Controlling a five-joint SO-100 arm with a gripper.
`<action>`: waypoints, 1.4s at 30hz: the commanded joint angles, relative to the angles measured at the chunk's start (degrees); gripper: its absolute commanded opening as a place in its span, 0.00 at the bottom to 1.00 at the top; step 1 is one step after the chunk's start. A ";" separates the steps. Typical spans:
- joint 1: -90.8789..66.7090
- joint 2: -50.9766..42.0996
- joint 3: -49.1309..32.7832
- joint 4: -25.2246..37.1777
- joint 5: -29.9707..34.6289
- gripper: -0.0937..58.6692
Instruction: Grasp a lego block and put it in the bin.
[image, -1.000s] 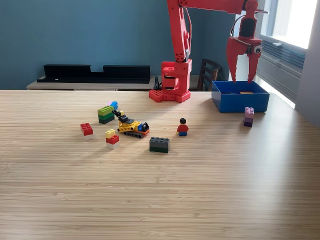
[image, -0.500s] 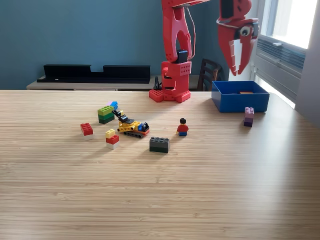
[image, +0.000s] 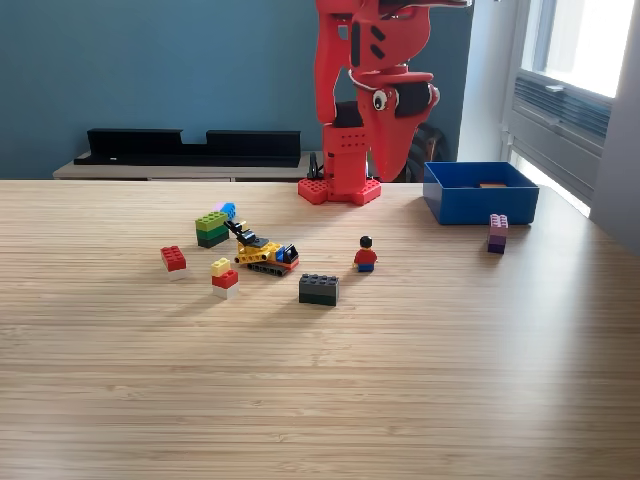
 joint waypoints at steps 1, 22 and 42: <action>0.35 3.87 0.70 -2.37 0.44 0.00; 8.35 3.87 4.92 -10.37 4.04 0.00; 10.81 2.81 12.04 -22.06 7.73 0.35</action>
